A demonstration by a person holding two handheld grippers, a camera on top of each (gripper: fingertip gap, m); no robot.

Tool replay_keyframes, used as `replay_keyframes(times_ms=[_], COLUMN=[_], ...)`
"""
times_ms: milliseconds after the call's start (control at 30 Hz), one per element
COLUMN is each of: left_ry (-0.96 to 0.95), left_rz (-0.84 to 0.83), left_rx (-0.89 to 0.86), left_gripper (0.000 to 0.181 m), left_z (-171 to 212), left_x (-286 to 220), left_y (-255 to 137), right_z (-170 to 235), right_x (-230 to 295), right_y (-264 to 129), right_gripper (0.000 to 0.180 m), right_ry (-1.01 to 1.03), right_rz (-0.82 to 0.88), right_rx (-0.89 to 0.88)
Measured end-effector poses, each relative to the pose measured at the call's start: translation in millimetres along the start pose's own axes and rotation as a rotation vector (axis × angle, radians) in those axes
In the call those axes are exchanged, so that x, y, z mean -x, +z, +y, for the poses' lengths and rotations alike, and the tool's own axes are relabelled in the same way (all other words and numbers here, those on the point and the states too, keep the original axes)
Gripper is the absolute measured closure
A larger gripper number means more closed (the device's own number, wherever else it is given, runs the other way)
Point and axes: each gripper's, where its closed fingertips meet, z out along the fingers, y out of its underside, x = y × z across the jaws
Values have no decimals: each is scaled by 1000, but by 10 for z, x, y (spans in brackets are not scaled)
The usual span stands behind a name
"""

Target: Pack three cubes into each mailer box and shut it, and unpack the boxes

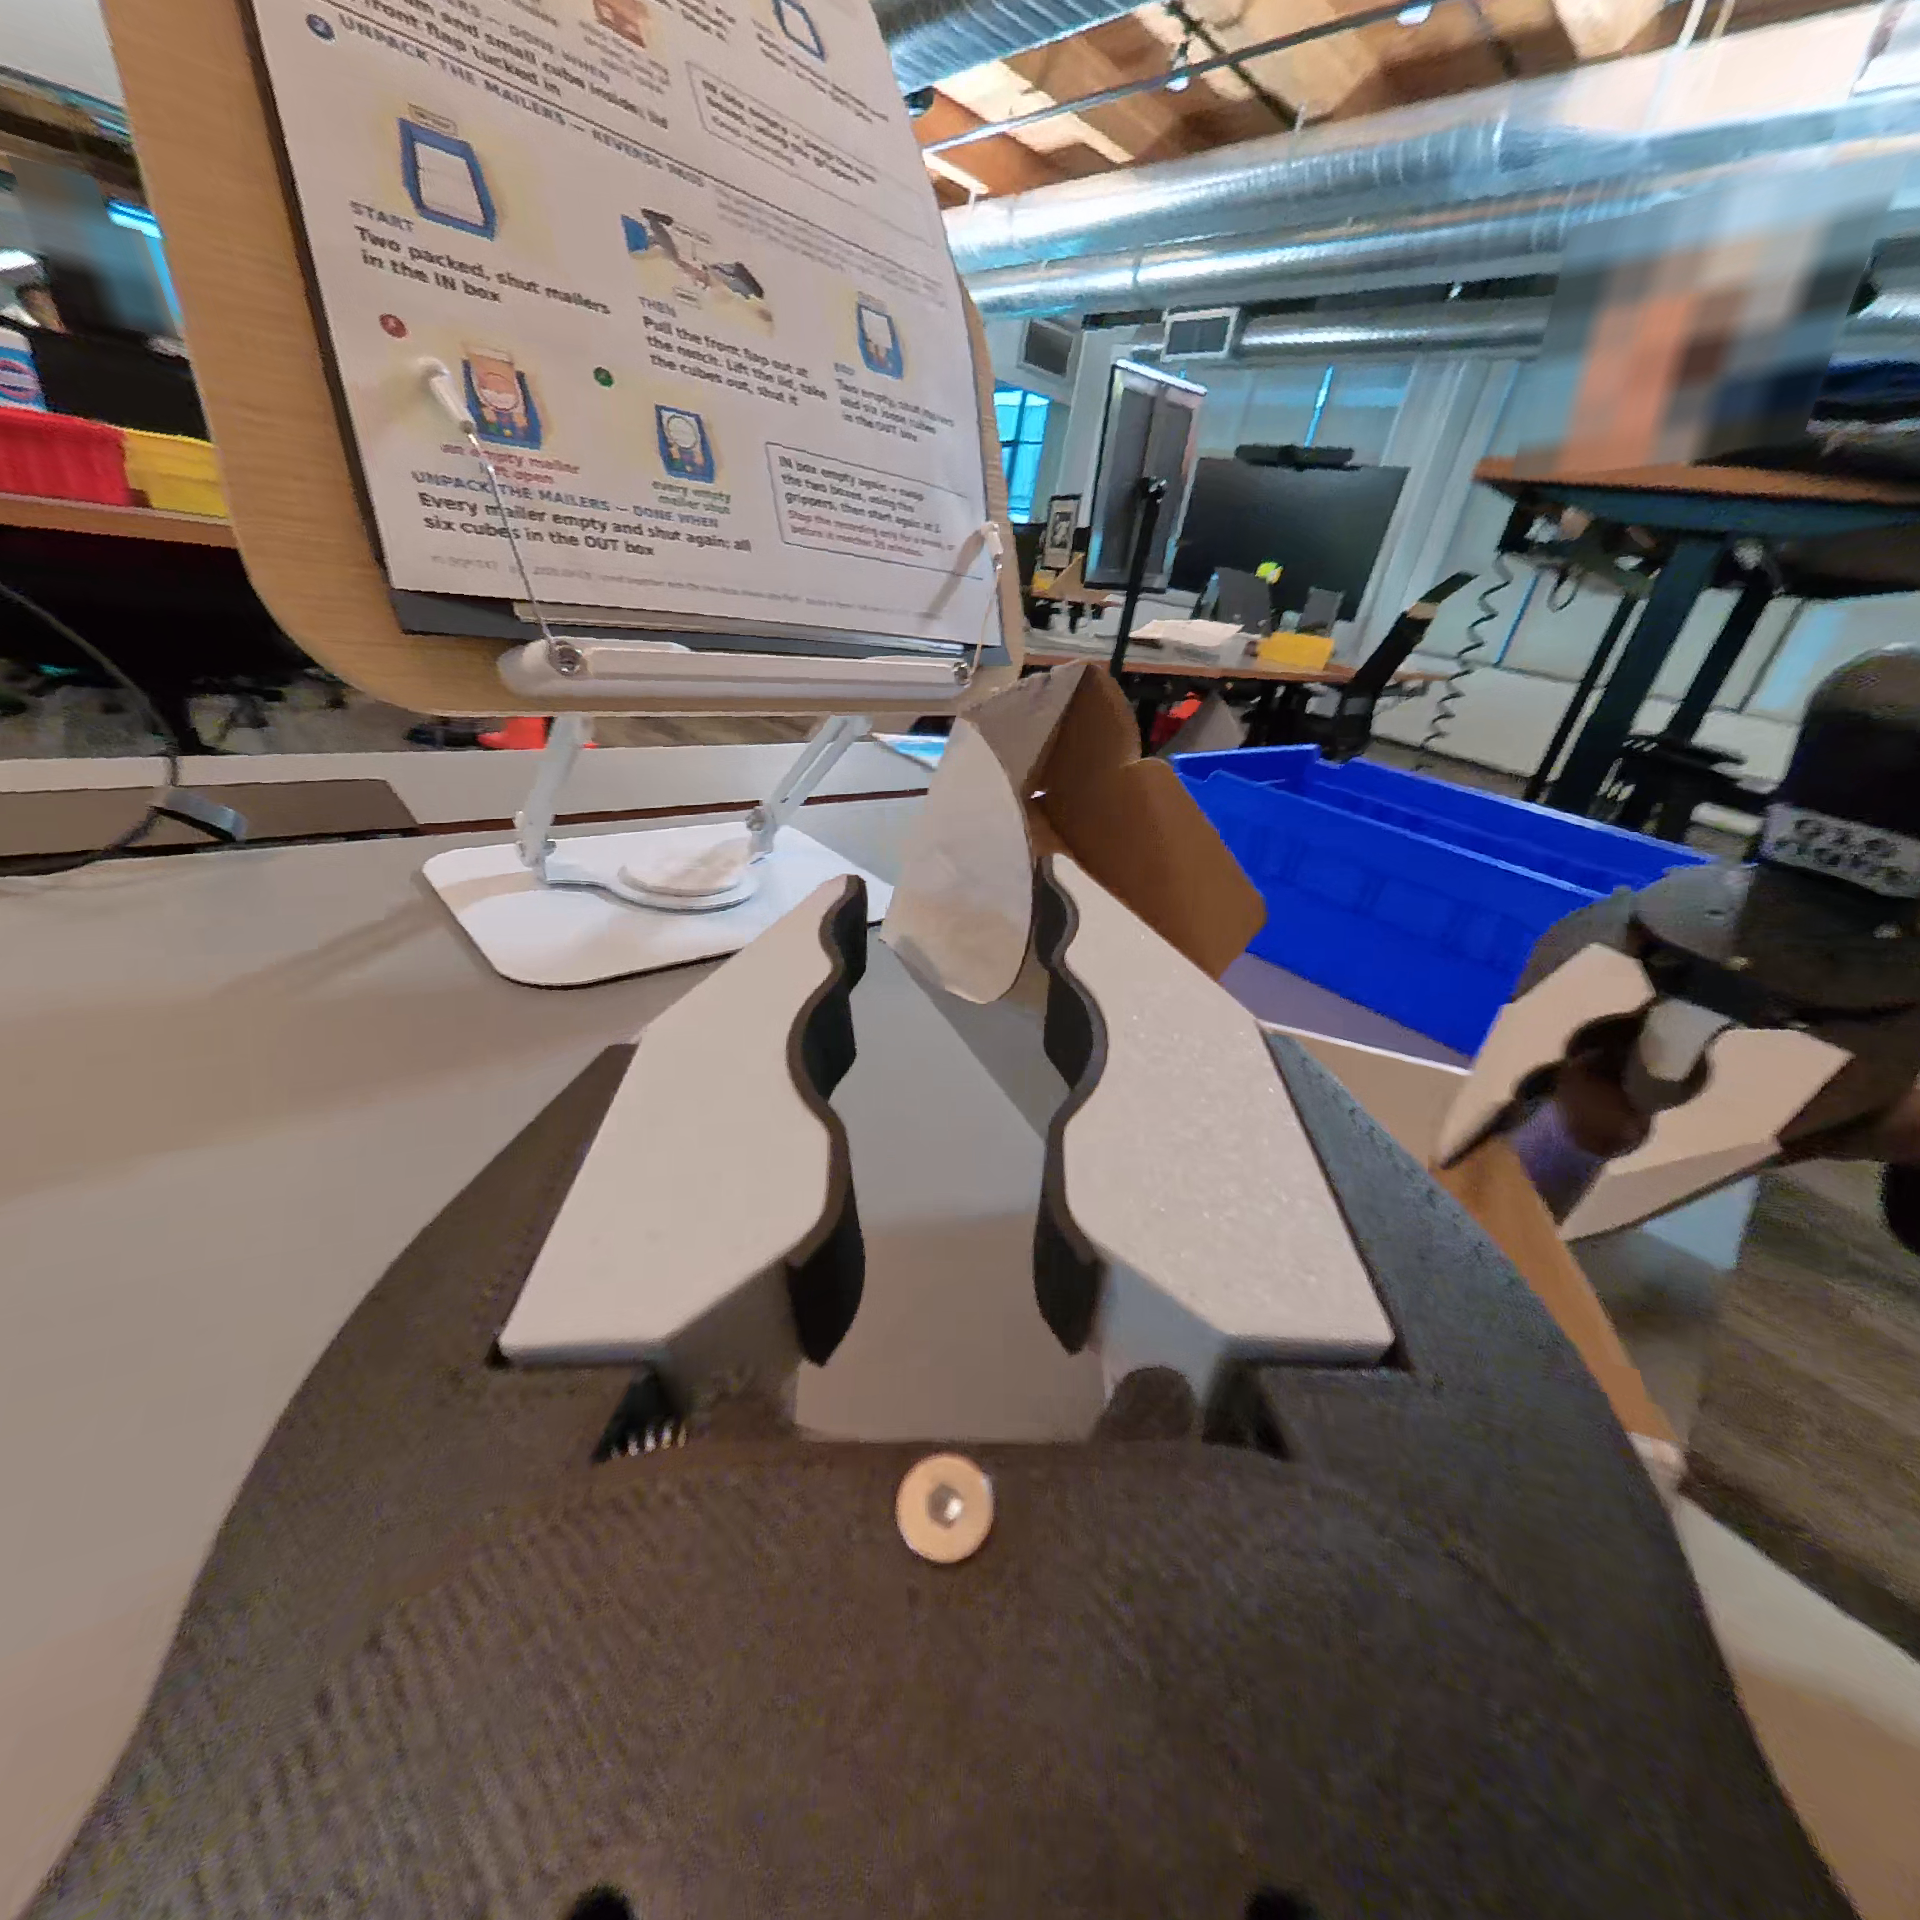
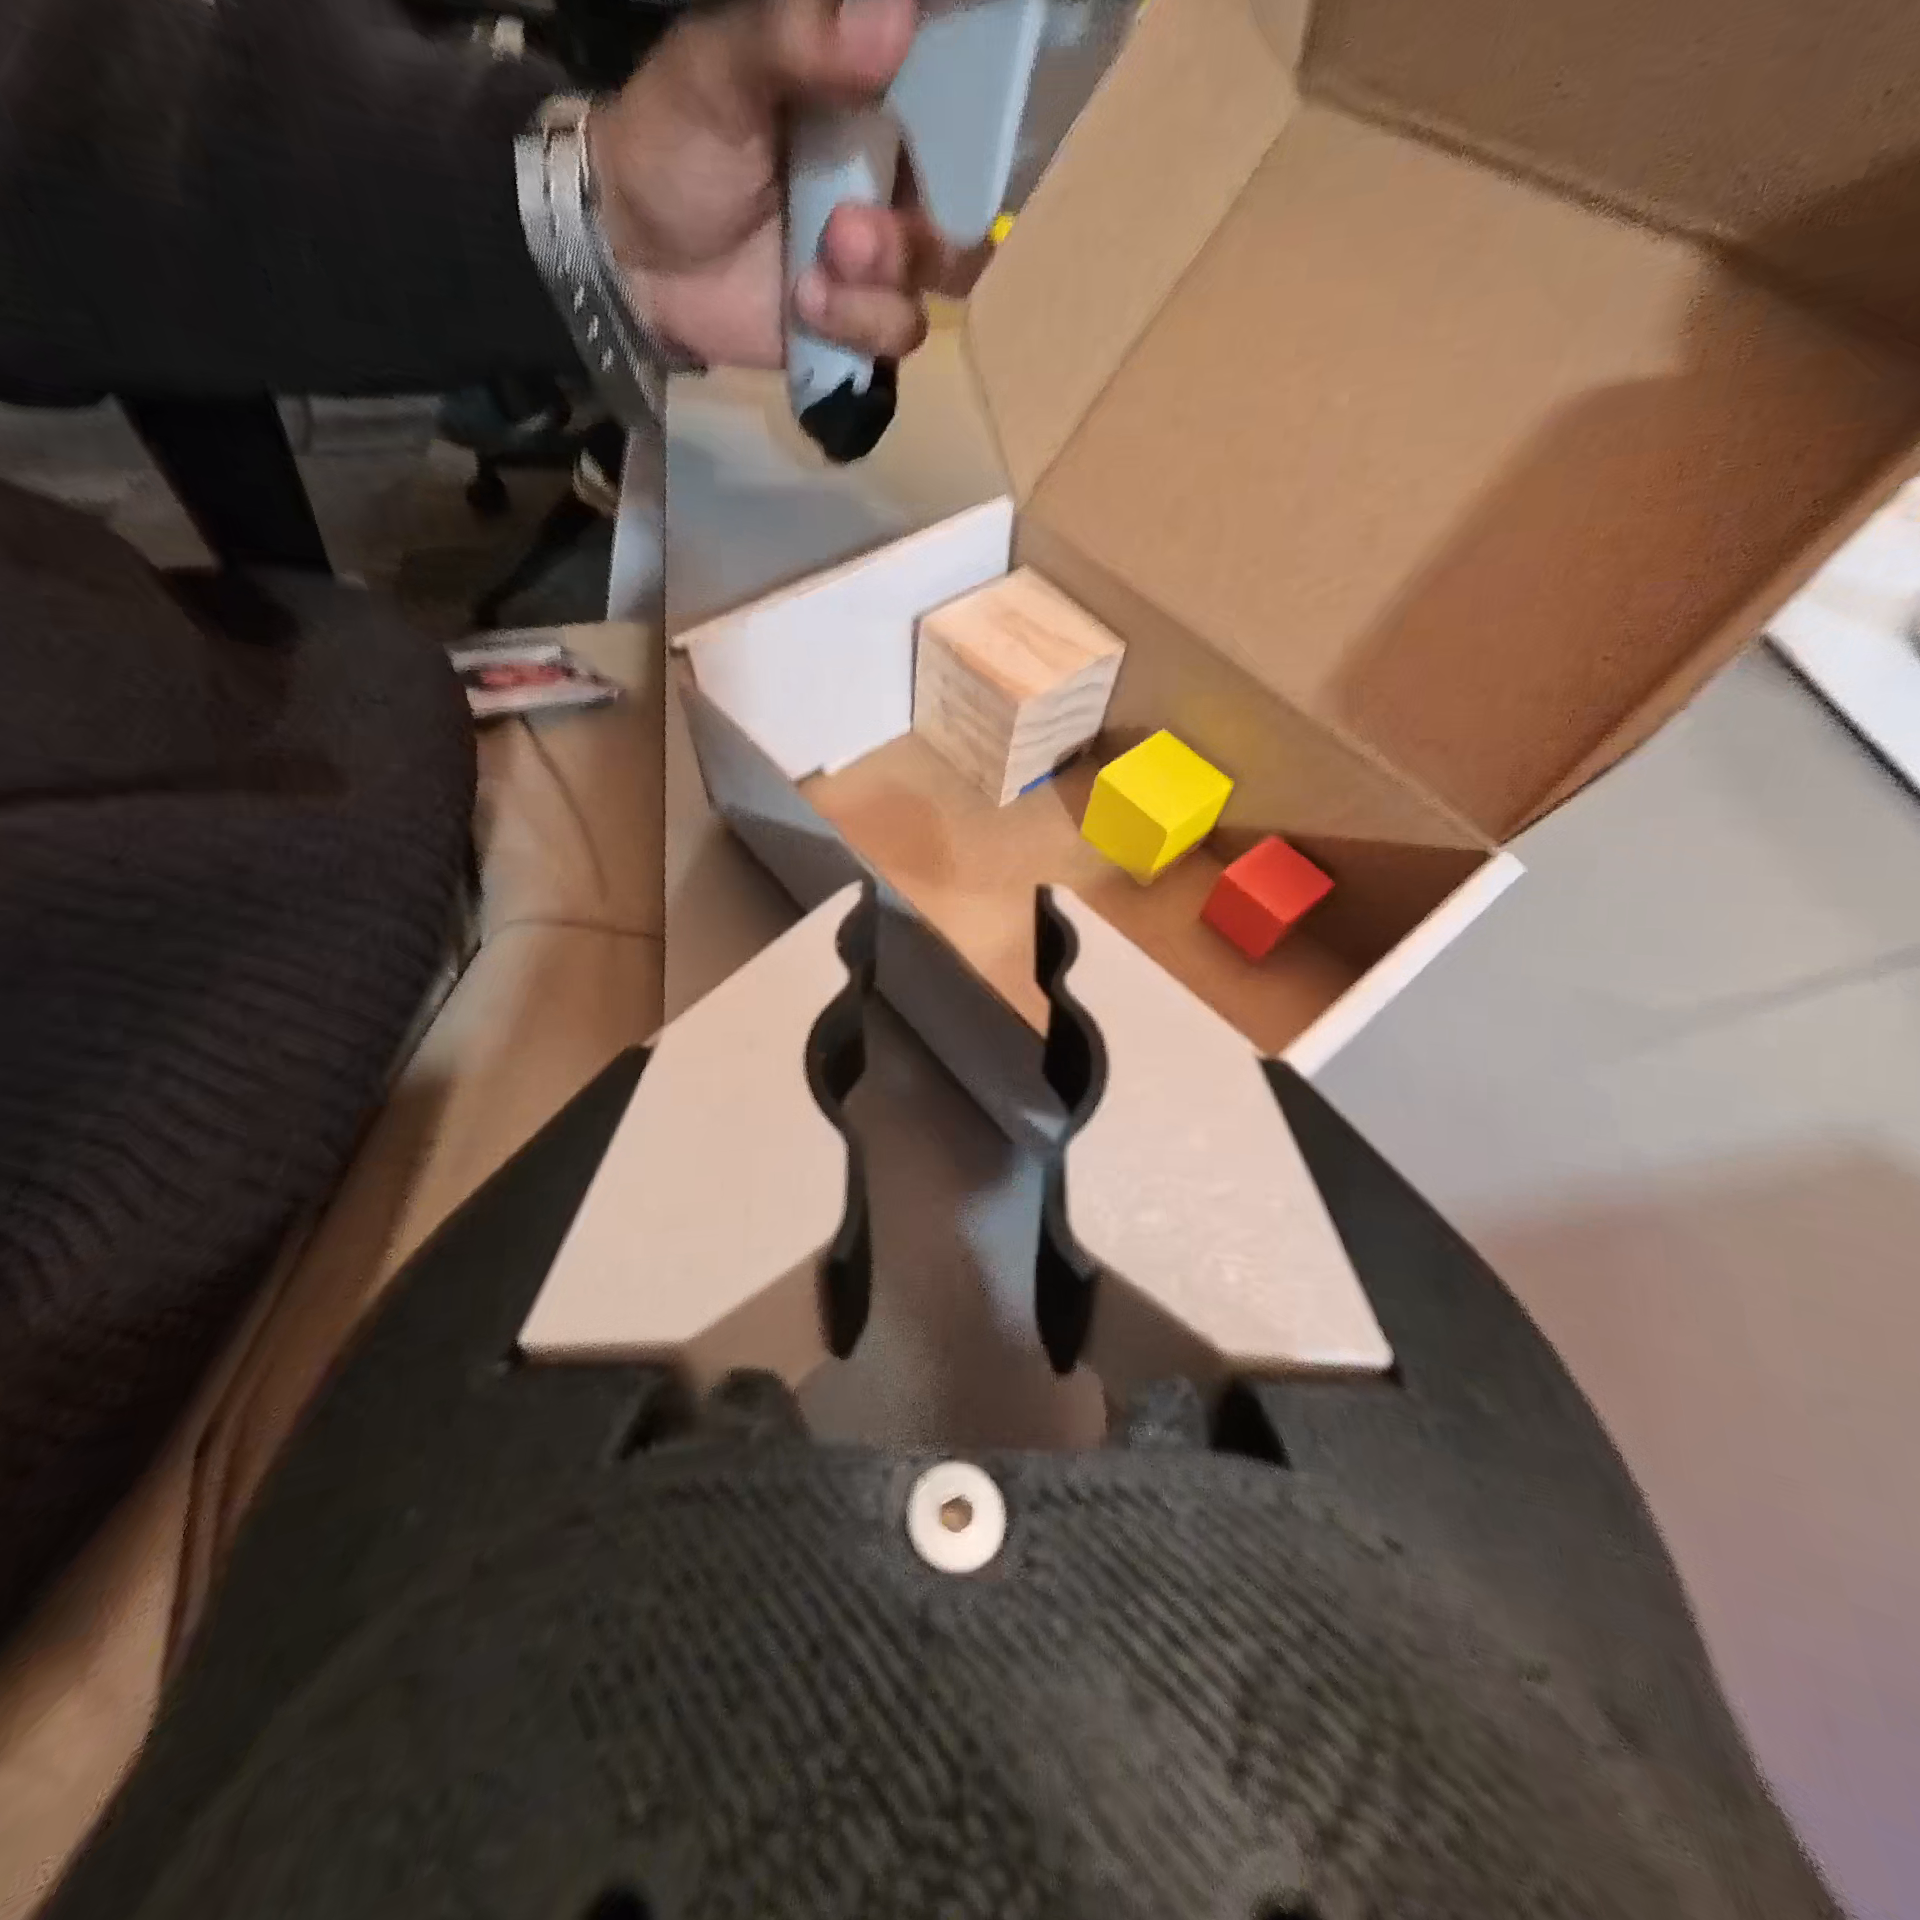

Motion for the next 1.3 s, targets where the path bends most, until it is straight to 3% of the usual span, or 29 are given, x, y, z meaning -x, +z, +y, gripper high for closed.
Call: replay_keyframes(times_ms=[167, 233, 400, 633, 767, 1033, 1167, 1300], left_ry=[-53, -47, -25, 9, 41, 48, 53, 60], left_rz=[68, 85, 104, 105, 107, 98, 100, 99], left_rx=[-10, -19, -37, -41, -41, -39, -39, -38], left_gripper=[148, 149, 149, 150, 151, 151, 151, 151], left_z=[-11, -29, -55, -59, -51, -48, -44, -43], left_x=[-117, -168, -262, -279, -293, -275, -278, -280], left_y=[2, -1, -7, -20, -17, -15, -13, -15], right_z=[-541, -663, -661, -210, -217, -123, -324, -122], right_x=[-190, -329, -295, -221, -156, -194, -179, -222], right_y=[-180, -173, 261, 868, 865, 564, 560, 589], right_gripper=[137, 137, 135, 125, 137, 140, 133, 123], right_ry=[123, 207, 324, 345, 376, 474, 522, 454], right_rz=[114, 218, 304, 333, 285, 210, 162, 247], right_rx=[-291, -324, -142, 335, 314, 313, 190, 316])
